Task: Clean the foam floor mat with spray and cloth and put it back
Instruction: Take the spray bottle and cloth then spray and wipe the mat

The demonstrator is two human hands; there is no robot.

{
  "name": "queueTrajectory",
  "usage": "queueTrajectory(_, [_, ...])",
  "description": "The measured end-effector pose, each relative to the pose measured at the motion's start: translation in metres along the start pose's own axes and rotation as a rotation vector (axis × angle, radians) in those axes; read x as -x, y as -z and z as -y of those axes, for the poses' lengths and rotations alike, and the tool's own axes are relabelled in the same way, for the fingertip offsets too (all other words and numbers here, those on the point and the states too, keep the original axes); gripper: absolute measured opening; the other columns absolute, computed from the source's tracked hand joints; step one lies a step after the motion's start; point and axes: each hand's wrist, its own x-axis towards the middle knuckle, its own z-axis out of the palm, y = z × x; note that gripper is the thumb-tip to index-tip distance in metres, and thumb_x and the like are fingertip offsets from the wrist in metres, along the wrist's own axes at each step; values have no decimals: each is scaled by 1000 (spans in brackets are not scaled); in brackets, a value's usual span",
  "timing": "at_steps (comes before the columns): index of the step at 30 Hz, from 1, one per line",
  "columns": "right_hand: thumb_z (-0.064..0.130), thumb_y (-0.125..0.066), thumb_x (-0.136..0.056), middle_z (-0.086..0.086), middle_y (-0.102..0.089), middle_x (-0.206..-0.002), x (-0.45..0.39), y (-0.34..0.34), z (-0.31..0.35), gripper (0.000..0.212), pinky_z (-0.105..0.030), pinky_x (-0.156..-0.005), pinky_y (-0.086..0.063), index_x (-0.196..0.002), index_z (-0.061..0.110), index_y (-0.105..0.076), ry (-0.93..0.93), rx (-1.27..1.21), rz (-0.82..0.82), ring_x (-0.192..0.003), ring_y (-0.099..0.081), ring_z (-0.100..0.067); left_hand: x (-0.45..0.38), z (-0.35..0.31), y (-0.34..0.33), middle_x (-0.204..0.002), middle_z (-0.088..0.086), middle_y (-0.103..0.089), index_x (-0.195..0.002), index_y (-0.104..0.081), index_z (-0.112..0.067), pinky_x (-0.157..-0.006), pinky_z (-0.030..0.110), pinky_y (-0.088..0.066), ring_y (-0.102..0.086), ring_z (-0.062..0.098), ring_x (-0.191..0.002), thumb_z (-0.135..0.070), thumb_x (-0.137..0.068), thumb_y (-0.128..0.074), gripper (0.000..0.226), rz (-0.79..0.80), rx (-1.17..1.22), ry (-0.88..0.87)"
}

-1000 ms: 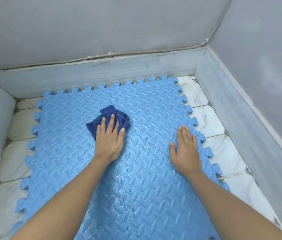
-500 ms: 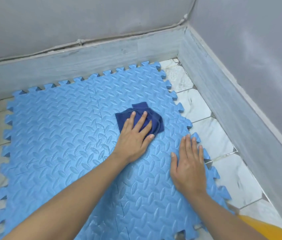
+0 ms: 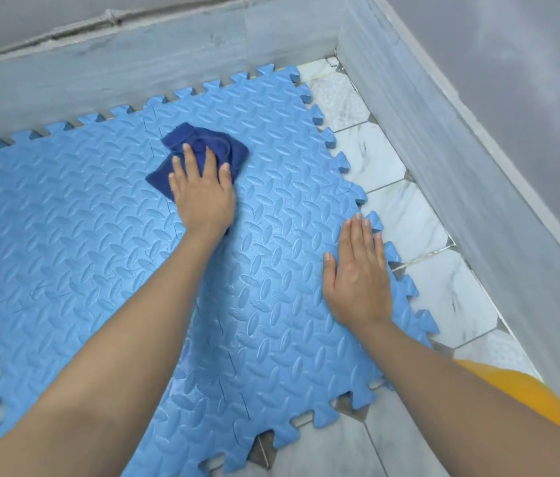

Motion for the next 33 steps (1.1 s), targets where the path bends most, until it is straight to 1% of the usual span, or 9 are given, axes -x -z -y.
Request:
queueTrajectory(2, [33,-26,-97,-21,-26,-158,0,-1,0,63,-44,-123,-13,-148,-5,-31,-2,-7,-2,-149,-20,-29,17,2,-1,-162,8,-9,-144,-39,-20,-118,49,-6,-5,36,-147,-41,-102,-24,50,8,-3,-116])
queueTrajectory(6, [31,-30,-97,-21,-28,-157,0,-1,-1,62,-42,-123,-11,-148,-5,-33,-1,-24,-16,-149,-22,-30,76,-15,-7,-161,1,-15,-147,-36,-26,-118,47,-12,-9,32,-148,-41,-100,-22,51,169,-47,-666])
queueTrajectory(9, [32,-29,-98,-21,-28,-157,0,0,-1,62,-40,-123,-9,-148,-5,-33,8,-48,-15,-149,-22,-29,101,8,2,-161,1,-15,-147,-34,-25,-118,45,-14,-11,29,-148,-38,-101,-25,50,248,-89,-776])
queueTrajectory(12, [34,-27,-99,-20,-27,-158,0,-1,-2,63,-40,-123,-9,-148,-4,-33,10,-63,-17,-149,-20,-28,132,75,27,-161,1,-10,-149,-30,-20,-120,42,-15,-8,26,-149,-36,-102,-24,50,272,-118,-677])
queueTrajectory(16, [34,-28,-97,-22,-28,-157,-1,0,-3,63,-43,-123,-11,-147,-6,-33,8,-81,-21,-149,-20,-30,164,198,67,-162,2,-3,-144,-38,-9,-120,37,-8,-5,19,-148,-47,-98,-14,65,196,-94,-239])
queueTrajectory(19, [32,-31,-97,-24,-29,-156,-2,-2,0,63,-43,-122,-11,-146,-7,-34,0,-84,-31,-148,-22,-33,169,247,89,-159,16,-15,-123,-51,-2,-120,48,-8,1,13,-146,-49,-95,-13,67,171,-63,12])
queueTrajectory(23, [31,-30,-97,-25,-28,-156,0,-5,-2,63,-45,-122,-12,-146,-8,-32,7,-56,-36,-148,-20,-34,170,203,72,-162,2,-4,-135,-49,-6,-120,39,0,6,20,-148,-44,-98,-19,61,147,-64,-177])
queueTrajectory(28, [32,-28,-98,-23,-27,-157,0,-5,0,63,-43,-123,-11,-147,-7,-32,3,-39,-53,-149,-19,-32,97,98,37,-162,3,-5,-147,-35,-15,-118,45,-3,3,31,-149,-44,-100,-20,57,123,-22,-335])
queueTrajectory(33, [30,-31,-98,-23,-30,-156,-2,-5,-3,61,-44,-122,-13,-146,-6,-34,18,-62,-62,-148,-22,-33,37,-31,4,-162,3,-4,-150,-28,-24,-119,50,-8,2,34,-148,-40,-103,-24,50,279,-98,-669])
